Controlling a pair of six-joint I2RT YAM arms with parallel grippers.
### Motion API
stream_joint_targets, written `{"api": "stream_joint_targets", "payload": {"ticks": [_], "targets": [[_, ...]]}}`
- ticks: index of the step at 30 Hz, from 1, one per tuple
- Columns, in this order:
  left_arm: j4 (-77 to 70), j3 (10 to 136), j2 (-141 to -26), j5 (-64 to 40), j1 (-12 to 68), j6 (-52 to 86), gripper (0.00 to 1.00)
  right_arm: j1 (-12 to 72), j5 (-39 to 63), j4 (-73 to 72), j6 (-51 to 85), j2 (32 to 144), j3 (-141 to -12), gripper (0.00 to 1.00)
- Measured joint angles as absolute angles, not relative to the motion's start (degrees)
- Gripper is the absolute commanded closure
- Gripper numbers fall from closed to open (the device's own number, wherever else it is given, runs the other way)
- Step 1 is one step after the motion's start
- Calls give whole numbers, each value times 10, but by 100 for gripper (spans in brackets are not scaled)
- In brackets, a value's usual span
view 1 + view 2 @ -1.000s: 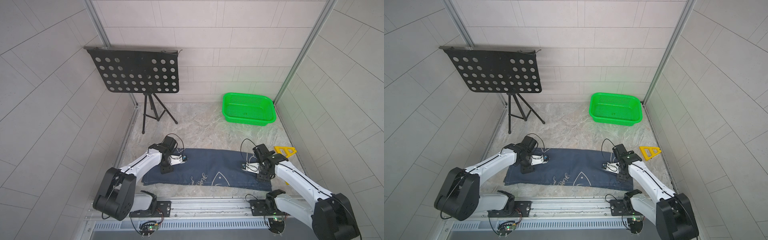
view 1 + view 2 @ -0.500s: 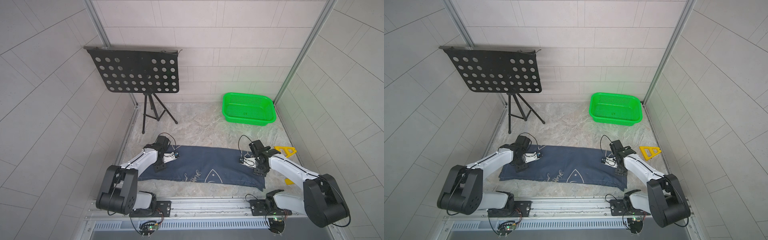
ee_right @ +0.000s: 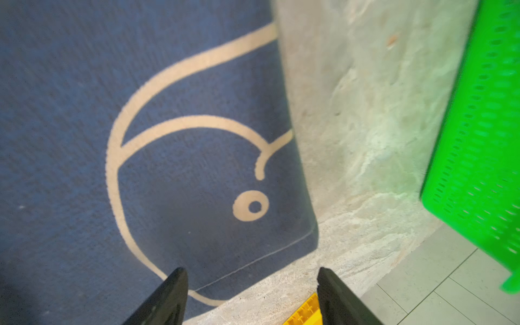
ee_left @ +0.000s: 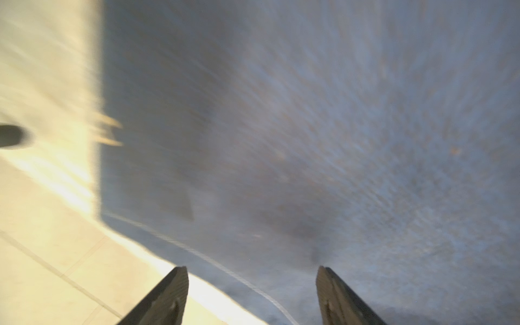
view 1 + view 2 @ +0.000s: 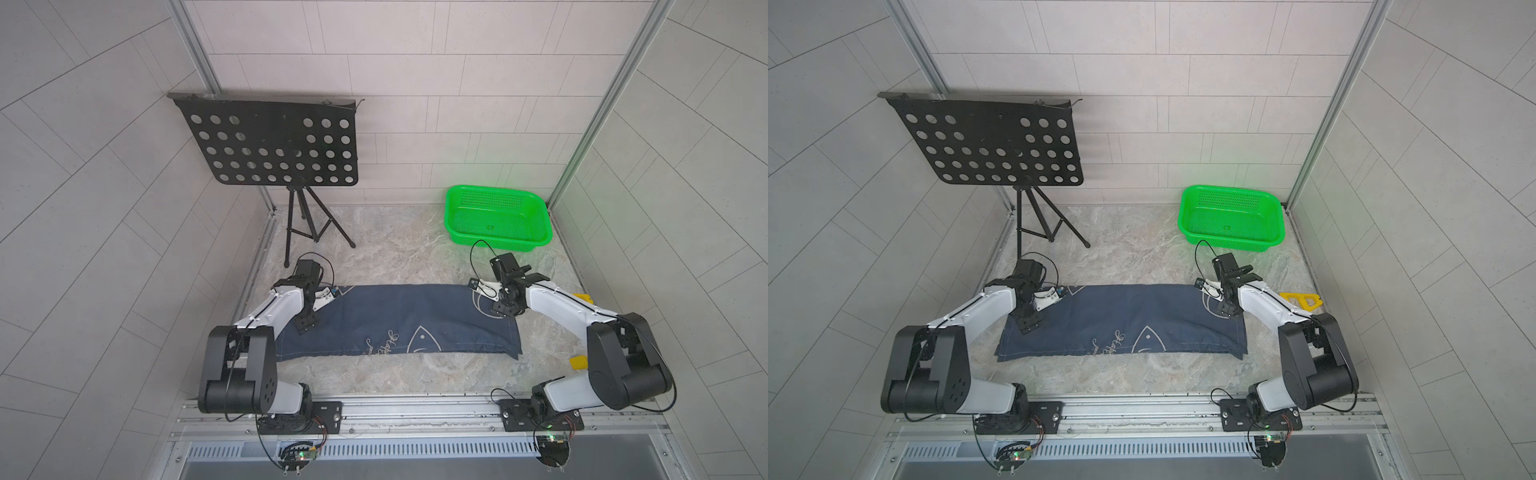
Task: Roll up the pillowcase
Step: Adjust the pillowcase at the center of the board.
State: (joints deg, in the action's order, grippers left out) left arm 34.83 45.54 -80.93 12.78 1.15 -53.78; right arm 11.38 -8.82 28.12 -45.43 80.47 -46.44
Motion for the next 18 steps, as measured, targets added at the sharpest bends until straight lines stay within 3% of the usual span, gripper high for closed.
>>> {"api": "stream_joint_targets", "payload": {"ticks": [5, 9, 18], "targets": [[355, 513, -756, 51, 23, -487, 18, 18, -36, 290, -324, 699, -465, 19], [336, 535, -716, -27, 84, -447, 18, -4, 9, 299, -173, 667, -474, 21], [217, 519, -700, -166, 261, -311, 19, -42, 74, 374, 159, 667, -474, 34]]}}
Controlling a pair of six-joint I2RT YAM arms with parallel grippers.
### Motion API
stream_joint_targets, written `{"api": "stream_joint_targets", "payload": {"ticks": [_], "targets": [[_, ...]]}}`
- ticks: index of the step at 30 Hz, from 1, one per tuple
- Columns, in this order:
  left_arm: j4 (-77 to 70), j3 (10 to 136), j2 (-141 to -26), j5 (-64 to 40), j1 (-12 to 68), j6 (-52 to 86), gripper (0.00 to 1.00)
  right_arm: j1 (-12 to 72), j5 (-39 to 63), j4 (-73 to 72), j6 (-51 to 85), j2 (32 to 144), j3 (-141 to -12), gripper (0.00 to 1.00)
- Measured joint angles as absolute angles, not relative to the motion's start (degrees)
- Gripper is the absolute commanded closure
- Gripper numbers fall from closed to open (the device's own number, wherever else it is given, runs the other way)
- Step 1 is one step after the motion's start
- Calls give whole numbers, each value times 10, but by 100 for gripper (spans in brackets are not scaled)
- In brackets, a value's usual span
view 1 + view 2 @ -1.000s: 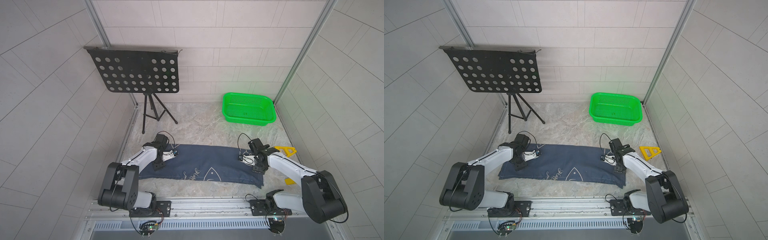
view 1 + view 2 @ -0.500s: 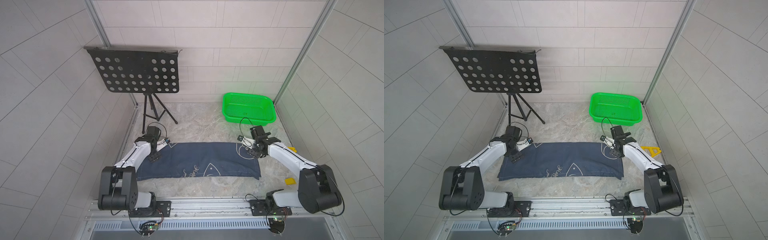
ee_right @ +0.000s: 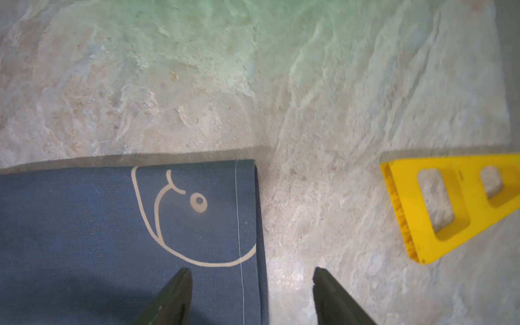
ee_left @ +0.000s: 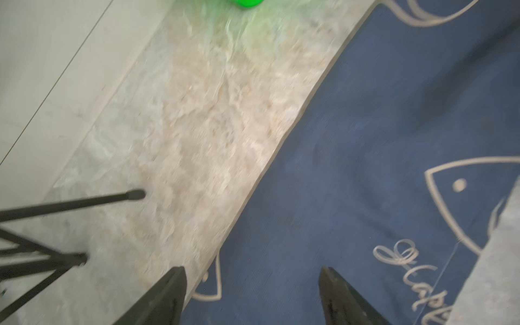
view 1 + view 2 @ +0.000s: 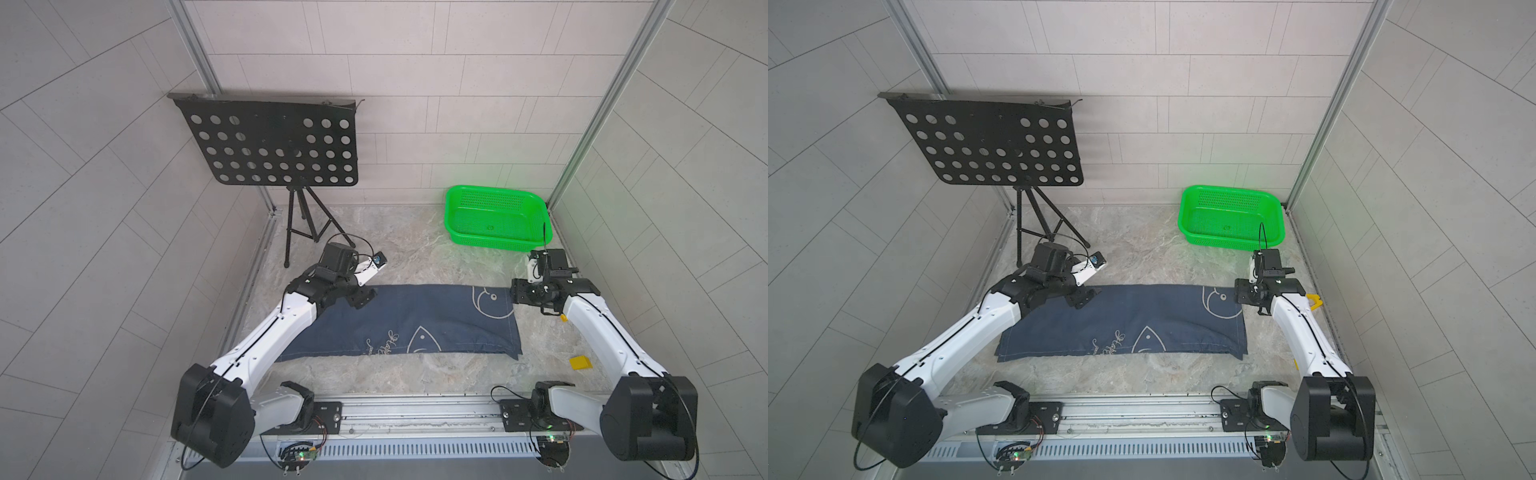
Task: Roll up the pillowcase
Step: Adjust the pillowcase at the center of the board.
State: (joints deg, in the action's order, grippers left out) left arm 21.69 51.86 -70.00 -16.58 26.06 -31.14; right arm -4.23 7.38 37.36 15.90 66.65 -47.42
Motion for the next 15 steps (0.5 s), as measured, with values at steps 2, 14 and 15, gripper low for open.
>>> {"api": "stream_joint_targets", "payload": {"ticks": [2, 14, 15], "targets": [[188, 513, -712, -182, 310, -286, 19, -52, 81, 376, 191, 657, -455, 36], [66, 547, -926, -213, 548, -240, 20, -94, 161, 267, 230, 743, -408, 57], [64, 560, -944, -212, 559, -241, 20, -94, 166, 255, 227, 753, -409, 58]]}}
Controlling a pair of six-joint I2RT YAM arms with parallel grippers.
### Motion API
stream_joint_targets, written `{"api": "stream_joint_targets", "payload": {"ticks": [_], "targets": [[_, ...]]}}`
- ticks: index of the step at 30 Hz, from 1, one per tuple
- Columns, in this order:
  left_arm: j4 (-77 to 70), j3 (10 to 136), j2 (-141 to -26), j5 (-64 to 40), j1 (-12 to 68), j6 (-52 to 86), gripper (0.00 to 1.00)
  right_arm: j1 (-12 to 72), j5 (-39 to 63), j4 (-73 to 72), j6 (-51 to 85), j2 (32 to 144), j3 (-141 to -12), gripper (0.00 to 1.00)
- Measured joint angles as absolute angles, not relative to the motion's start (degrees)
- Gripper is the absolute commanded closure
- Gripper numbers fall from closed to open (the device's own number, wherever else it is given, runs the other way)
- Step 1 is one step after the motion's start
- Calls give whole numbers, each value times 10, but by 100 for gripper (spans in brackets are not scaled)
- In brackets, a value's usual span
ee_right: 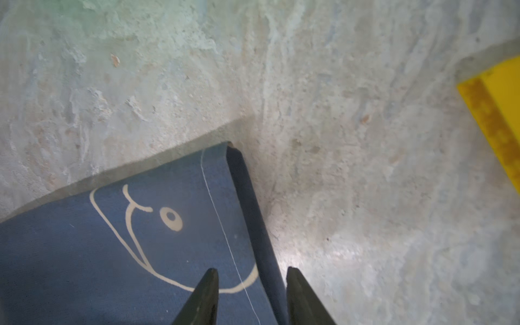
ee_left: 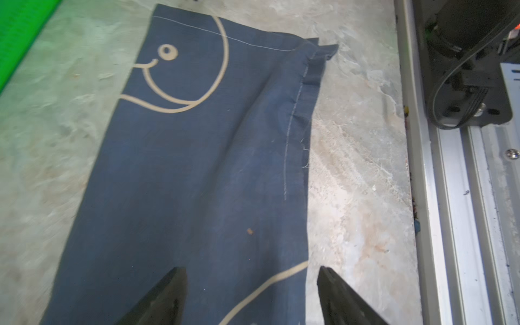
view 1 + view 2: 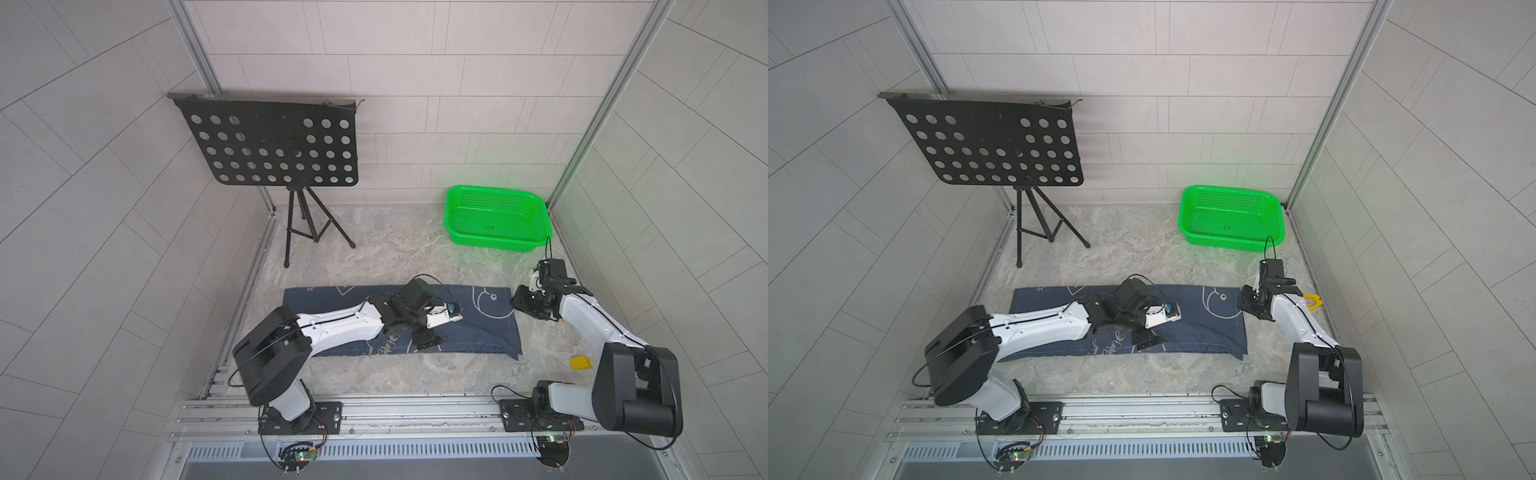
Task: Roll up the pillowcase
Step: Adjust the pillowcase at the center of the board.
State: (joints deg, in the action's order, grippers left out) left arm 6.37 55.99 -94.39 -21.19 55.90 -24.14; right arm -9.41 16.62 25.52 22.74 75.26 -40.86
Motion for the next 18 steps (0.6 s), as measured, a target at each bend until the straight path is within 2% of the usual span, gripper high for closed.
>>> {"api": "stream_joint_targets", "payload": {"ticks": [5, 9, 13, 18], "targets": [[55, 601, -991, -203, 593, -258, 20, -94, 183, 223, 214, 791, -413, 64], [54, 624, -1014, -198, 596, -271, 20, -94, 193, 206, 205, 820, -418, 81], [51, 637, -1032, -191, 597, -281, 20, -94, 199, 198, 196, 828, -422, 91], [52, 639, -1052, -164, 600, -303, 20, -95, 204, 198, 187, 829, -430, 97]]}}
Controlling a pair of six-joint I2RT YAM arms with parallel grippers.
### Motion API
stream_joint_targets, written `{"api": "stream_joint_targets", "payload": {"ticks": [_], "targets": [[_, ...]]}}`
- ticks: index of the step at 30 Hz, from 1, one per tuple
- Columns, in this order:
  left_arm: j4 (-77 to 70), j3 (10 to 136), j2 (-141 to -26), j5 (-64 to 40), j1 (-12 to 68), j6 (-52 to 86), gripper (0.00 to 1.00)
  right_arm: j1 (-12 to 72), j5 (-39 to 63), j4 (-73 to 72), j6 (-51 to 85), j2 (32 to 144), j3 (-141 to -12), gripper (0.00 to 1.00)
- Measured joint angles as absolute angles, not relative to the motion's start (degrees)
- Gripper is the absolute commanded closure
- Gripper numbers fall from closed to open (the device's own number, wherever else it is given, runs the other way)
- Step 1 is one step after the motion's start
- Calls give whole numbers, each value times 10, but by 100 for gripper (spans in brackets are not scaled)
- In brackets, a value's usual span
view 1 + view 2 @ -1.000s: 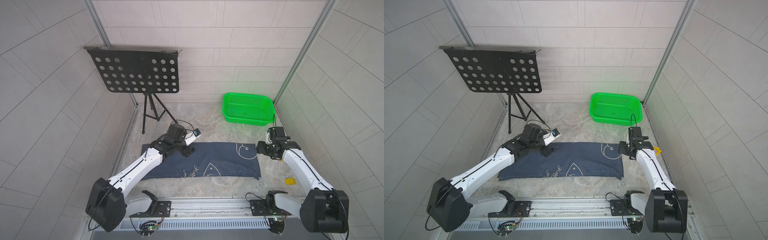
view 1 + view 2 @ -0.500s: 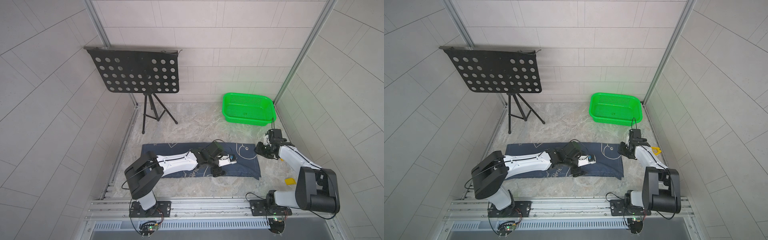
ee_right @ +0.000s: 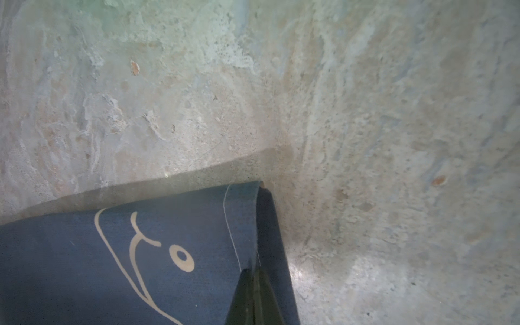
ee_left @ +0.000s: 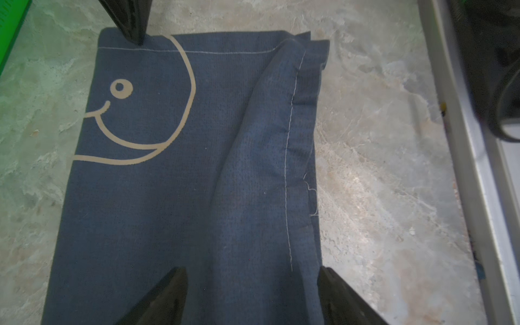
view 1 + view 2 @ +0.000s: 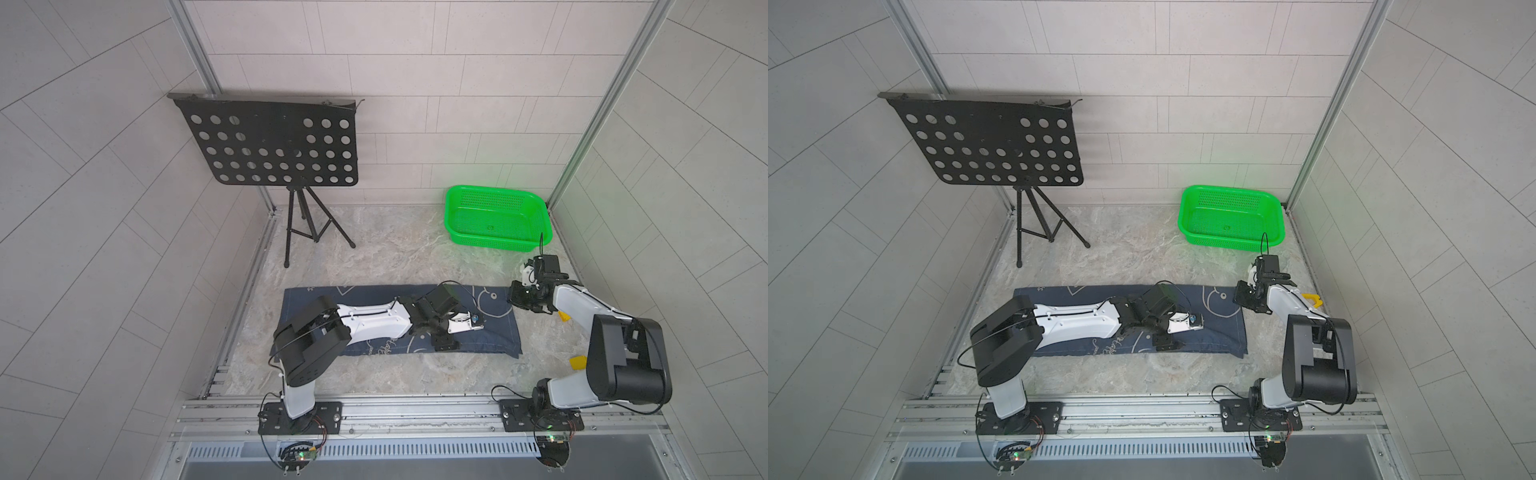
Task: Roll up the pillowcase
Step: Adjust the pillowcase at the center of the board.
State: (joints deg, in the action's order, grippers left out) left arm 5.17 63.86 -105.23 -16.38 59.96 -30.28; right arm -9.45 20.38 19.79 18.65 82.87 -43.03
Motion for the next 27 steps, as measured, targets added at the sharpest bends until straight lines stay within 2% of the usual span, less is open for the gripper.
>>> {"api": "stream_joint_targets", "payload": {"ticks": [9, 14, 20, 27], "targets": [[55, 636, -1077, -113, 615, -331, 20, -94, 204, 204, 165, 828, -469, 95], [53, 636, -1082, -109, 616, -331, 20, -94, 201, 207, 151, 841, -469, 80], [45, 636, -1080, -134, 616, -324, 19, -95, 183, 242, 138, 847, -481, 55], [45, 651, -1062, -142, 616, -312, 17, -111, 179, 272, 165, 751, -444, 46]]}}
